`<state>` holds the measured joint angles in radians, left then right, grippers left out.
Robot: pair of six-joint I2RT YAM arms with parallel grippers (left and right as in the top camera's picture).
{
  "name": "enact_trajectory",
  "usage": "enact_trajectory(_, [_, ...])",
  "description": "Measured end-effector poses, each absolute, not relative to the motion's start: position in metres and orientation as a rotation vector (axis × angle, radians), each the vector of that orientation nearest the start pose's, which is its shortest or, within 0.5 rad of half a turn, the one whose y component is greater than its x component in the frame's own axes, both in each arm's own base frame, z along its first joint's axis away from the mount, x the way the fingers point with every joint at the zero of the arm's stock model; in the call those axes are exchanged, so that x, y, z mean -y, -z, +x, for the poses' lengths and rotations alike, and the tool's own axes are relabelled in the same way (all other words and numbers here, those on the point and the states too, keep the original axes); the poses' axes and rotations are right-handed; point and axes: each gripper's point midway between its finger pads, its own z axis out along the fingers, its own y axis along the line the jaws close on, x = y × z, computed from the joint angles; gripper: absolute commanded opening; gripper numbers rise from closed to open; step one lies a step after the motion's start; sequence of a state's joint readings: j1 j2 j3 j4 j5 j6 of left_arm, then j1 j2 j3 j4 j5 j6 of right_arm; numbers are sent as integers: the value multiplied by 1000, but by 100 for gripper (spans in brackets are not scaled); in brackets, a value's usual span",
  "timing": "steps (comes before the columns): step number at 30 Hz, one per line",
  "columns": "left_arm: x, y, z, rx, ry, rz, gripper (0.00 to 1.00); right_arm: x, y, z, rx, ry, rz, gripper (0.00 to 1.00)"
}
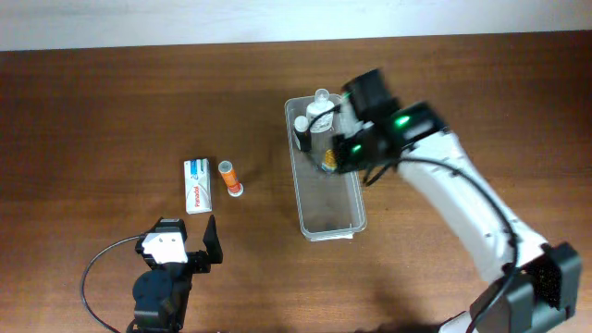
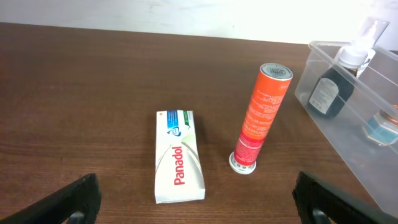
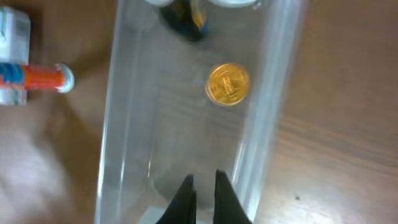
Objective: Pack container
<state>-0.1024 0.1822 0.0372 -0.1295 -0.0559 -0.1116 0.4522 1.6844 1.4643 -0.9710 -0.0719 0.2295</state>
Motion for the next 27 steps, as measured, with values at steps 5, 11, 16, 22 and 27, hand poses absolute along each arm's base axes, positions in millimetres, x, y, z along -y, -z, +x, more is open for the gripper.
enact_trajectory(5, [16,-119,248,-1845,98,-48,99,-179,-102,343,-2771,-173,-387,4])
enact_trajectory(11, [16,-119,248,-1845,98,-48,99,-174,-69,349,-2728,-120,-498,4])
enact_trajectory(16, [16,-119,248,-1845,98,-48,99,-181,-58,364,-2680,-119,-545,4])
enact_trajectory(22, [16,-119,248,-1845,98,-48,99,-183,-30,365,-2720,-110,-582,4])
enact_trajectory(27, [16,-119,248,-1845,98,-48,99,-184,-28,366,-2718,-111,-582,4])
